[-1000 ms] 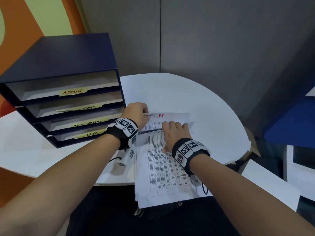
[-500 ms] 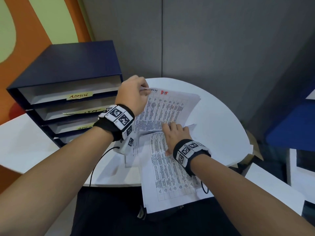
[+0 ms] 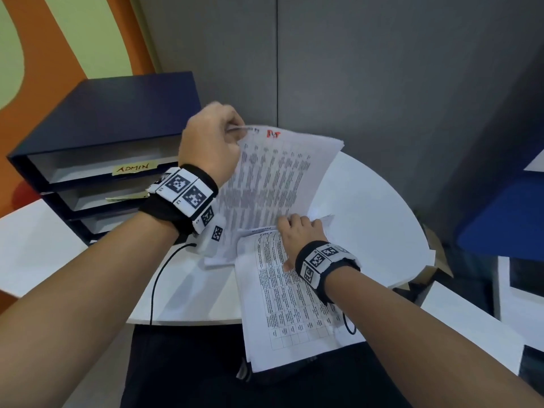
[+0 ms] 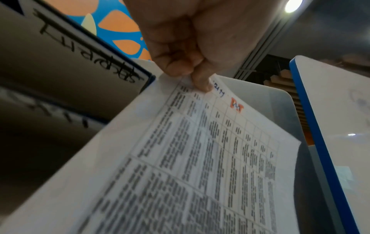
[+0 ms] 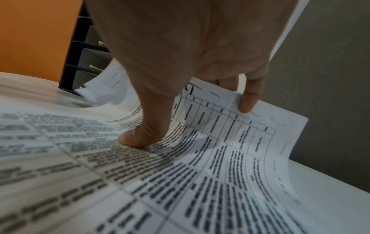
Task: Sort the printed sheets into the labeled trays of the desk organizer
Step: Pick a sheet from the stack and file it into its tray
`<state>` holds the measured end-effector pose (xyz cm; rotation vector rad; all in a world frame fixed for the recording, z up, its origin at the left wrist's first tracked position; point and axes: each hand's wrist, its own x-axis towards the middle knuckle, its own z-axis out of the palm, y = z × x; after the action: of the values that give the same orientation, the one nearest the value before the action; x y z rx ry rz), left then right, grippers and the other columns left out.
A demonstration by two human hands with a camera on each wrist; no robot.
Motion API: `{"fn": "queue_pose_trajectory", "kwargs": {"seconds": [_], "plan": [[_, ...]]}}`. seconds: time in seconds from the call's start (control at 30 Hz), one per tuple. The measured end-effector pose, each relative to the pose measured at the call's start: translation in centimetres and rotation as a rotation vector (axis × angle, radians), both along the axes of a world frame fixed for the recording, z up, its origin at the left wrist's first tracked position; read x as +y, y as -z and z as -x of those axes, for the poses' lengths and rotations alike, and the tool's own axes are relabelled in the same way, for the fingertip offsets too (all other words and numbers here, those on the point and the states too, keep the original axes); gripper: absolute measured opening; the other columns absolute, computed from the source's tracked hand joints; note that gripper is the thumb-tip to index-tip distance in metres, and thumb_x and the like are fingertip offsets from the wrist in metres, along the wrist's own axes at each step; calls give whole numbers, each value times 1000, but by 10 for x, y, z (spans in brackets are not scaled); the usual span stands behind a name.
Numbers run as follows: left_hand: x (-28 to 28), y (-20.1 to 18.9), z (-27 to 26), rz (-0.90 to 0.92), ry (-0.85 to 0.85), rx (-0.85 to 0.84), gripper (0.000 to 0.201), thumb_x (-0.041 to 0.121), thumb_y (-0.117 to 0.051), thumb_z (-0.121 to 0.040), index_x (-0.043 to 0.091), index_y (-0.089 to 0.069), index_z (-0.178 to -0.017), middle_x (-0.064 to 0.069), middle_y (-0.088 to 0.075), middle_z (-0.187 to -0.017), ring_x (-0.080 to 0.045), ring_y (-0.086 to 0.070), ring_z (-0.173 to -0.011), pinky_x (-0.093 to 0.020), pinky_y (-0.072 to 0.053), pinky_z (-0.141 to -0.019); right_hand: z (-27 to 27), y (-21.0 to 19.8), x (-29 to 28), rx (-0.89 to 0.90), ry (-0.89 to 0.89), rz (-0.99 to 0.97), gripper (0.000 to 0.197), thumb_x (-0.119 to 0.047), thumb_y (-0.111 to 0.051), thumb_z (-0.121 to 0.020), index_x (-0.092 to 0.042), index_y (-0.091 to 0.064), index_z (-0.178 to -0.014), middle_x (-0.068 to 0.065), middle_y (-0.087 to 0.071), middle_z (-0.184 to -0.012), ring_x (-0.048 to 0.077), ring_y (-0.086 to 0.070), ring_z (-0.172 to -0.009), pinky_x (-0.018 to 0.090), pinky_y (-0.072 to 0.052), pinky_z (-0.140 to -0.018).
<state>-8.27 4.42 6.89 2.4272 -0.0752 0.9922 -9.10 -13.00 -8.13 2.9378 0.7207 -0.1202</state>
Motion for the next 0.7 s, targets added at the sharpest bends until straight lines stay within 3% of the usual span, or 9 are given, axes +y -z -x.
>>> {"fn": "queue_pose_trajectory", "kwargs": {"seconds": [0.17,0.23,0.33,0.4,0.5,0.6,0.67,0.7], "plan": [[18,-50,-3,113,-106,-203,3,15,-63,-87,14,-66,-88,-1,-65,-94,-14,-59,-82,-29,-52,-72,-4,-3,2,43,-6,30,97,-43,-85,-62,-13,-27,-134,10,-45,-127,29,-46,-116,45,-36,-97],[26,-67,-4,142,-123,-249,5,16,-64,-87,14,-66,-92,4,-63,-96,-11,-61,-86,-21,-53,-72,-6,-4,3,59,-2,34,97,-44,-86,-62,-14,-27,-133,9,-46,-126,29,-46,-115,44,-35,-97],[37,-83,-3,149,-131,-291,9,21,-63,-87,16,-66,-95,7,-62,-97,-6,-58,-85,-7,-43,-67,-6,-4,4,52,-5,41,96,-43,-86,-62,-14,-28,-132,10,-46,-126,29,-47,-115,45,-35,-97],[42,-90,-1,167,-127,-306,2,27,-62,-86,29,-61,-87,7,-63,-95,-7,-58,-84,-13,-47,-69,-6,-6,5,52,1,52,95,-43,-86,-62,-14,-28,-132,10,-45,-126,29,-46,-116,44,-35,-98],[43,-94,5,186,-132,-330,23,32,-61,-84,43,-44,-73,7,-63,-92,-8,-58,-82,-22,-49,-72,-6,-6,7,20,-3,67,96,-45,-85,-61,-15,-28,-132,10,-43,-127,28,-45,-116,43,-36,-96],[40,-92,10,191,-116,-331,26,31,-63,-83,44,-43,-73,7,-64,-93,-9,-60,-82,-22,-50,-70,-4,-4,7,-16,0,69,105,-47,-85,-61,-14,-24,-138,14,-38,-136,30,-40,-124,45,-35,-99],[39,-89,11,199,-108,-333,20,28,-64,-84,40,-49,-77,6,-64,-94,-10,-61,-82,-22,-52,-70,-4,-6,6,2,11,85,116,-48,-84,-62,-13,-13,-146,15,-31,-146,32,-31,-135,49,-29,-106],[38,-88,11,210,-99,-336,14,25,-65,-84,34,-55,-81,6,-64,-94,-10,-61,-81,-21,-52,-69,-4,-7,4,4,17,89,114,-50,-83,-63,-13,-15,-146,12,-33,-147,31,-31,-135,49,-27,-107]]}}
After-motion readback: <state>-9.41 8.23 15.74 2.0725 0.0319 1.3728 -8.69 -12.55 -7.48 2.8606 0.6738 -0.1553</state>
